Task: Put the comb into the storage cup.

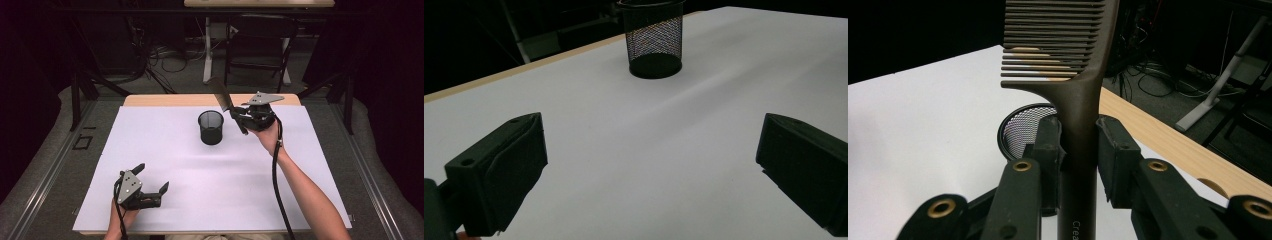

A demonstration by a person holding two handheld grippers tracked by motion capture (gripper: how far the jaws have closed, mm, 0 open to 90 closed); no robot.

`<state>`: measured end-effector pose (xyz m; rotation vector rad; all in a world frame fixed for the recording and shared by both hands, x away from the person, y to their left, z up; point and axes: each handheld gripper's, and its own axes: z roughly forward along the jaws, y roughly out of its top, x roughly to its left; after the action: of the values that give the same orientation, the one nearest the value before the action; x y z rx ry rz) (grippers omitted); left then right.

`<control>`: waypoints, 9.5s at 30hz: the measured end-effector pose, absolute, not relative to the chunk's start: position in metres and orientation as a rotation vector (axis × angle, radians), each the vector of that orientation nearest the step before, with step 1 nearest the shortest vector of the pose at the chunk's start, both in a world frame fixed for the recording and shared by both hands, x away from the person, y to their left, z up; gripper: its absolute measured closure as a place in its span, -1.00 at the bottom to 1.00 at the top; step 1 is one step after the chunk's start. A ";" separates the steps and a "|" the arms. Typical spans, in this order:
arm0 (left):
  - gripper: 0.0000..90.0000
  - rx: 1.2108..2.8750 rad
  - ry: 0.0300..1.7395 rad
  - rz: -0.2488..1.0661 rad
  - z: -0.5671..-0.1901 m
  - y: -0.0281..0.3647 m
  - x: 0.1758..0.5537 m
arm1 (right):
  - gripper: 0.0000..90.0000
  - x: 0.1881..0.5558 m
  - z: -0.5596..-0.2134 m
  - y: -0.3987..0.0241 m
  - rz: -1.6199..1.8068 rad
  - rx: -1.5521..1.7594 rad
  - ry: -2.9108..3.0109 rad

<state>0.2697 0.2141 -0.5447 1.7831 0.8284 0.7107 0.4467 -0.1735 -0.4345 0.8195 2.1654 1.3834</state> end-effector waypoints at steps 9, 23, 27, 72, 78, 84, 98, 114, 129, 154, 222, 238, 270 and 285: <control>-1.00 1.783 0.829 0.709 -0.545 0.214 0.270 | 0.62 0.448 -0.432 -0.168 1.402 0.817 2.146; -1.00 1.781 0.827 0.709 -0.545 0.214 0.270 | 0.62 0.451 -0.424 -0.159 1.439 0.814 2.104; -1.00 1.782 0.828 0.710 -0.544 0.214 0.269 | 0.62 0.452 -0.422 -0.157 1.457 0.816 2.089; -1.00 1.787 0.829 0.714 -0.544 0.215 0.269 | 0.62 0.467 -0.426 -0.130 1.591 0.800 1.936; -1.00 1.786 0.827 0.714 -0.544 0.215 0.269 | 0.62 0.468 -0.427 -0.126 1.600 0.793 1.922; -1.00 1.786 0.828 0.714 -0.544 0.215 0.269 | 0.62 0.470 -0.429 -0.122 1.609 0.788 1.913; -1.00 1.784 0.828 0.710 -0.544 0.215 0.269 | 0.62 0.475 -0.430 -0.115 1.625 0.784 1.897; -1.00 1.784 0.828 0.710 -0.544 0.215 0.269 | 0.62 0.483 -0.433 -0.104 1.615 0.799 1.898; -1.00 1.784 0.829 0.710 -0.545 0.215 0.269 | 0.62 0.490 -0.443 -0.100 1.592 0.825 1.924; -1.00 1.784 0.829 0.713 -0.544 0.216 0.269 | 0.62 0.494 -0.461 -0.090 1.554 0.841 1.998; -1.00 1.780 0.829 0.713 -0.544 0.216 0.269 | 0.61 0.495 -0.493 -0.089 1.426 0.869 2.137; -1.00 1.780 0.826 0.713 -0.544 0.216 0.269 | 0.61 0.494 -0.496 -0.086 1.379 0.868 2.156; -1.00 1.782 0.824 0.716 -0.544 0.217 0.268 | 0.60 0.493 -0.502 -0.078 1.276 0.867 2.227; -1.00 1.782 0.826 0.713 -0.544 0.217 0.269 | 0.48 0.493 -0.504 -0.077 1.250 0.870 2.260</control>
<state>0.2685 0.2169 -0.5441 1.7823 0.8261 0.7135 0.4932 -0.0767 -0.5044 0.8700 2.2598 1.2499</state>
